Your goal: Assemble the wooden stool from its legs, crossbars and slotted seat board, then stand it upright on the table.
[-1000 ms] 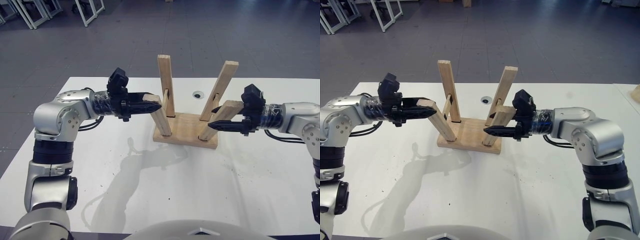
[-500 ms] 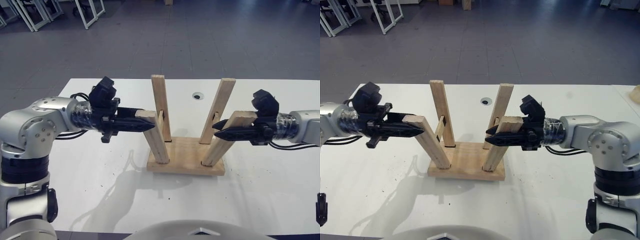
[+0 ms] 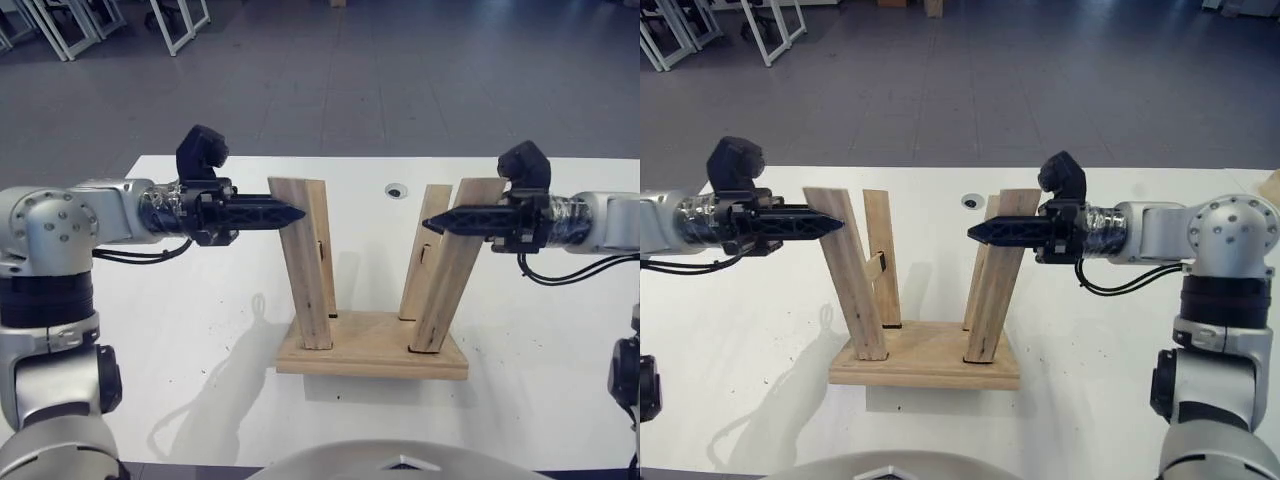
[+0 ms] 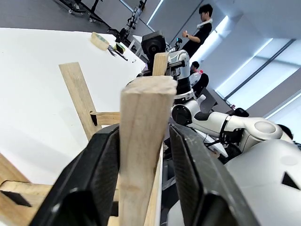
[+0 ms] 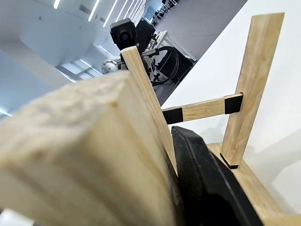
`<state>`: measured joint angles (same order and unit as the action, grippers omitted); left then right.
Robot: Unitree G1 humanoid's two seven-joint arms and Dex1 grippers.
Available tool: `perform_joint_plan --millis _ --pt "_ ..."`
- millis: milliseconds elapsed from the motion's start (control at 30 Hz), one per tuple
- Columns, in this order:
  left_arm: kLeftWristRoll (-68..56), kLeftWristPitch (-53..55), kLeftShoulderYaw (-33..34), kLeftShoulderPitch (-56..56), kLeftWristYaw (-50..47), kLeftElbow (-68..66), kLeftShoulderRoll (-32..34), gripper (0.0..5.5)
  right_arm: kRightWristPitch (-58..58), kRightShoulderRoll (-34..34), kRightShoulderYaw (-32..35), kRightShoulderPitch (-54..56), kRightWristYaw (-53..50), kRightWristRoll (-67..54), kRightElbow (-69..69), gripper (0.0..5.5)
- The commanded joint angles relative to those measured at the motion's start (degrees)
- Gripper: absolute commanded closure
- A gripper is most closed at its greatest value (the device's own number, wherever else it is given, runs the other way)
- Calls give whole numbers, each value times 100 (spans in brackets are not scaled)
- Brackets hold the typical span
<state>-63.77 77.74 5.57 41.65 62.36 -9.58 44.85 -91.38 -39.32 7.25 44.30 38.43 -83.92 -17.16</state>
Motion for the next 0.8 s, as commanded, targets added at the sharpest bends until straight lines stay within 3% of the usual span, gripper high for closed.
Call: perform_joint_plan --millis 33,333,567,667,800 --pt "604 96 -380 1064 29 -1668 -528 318 -8 391 -172 756 52 732 -1260 333" --pt "2052 -937 -428 1559 184 -3951 -746 165 932 351 -342 975 1024 2596 -2481 142" --pt "2915 -2014 -42 1742 126 -5219 -668 165 1484 267 -416 898 1630 3603 -2802 142" --pt "3085 -2054 18 1559 428 -4990 -432 165 1688 88 -386 809 1826 3928 -2822 142" --pt "2889 -1918 548 652 539 -3832 198 165 1464 -671 -98 249 2225 3902 -2140 142"
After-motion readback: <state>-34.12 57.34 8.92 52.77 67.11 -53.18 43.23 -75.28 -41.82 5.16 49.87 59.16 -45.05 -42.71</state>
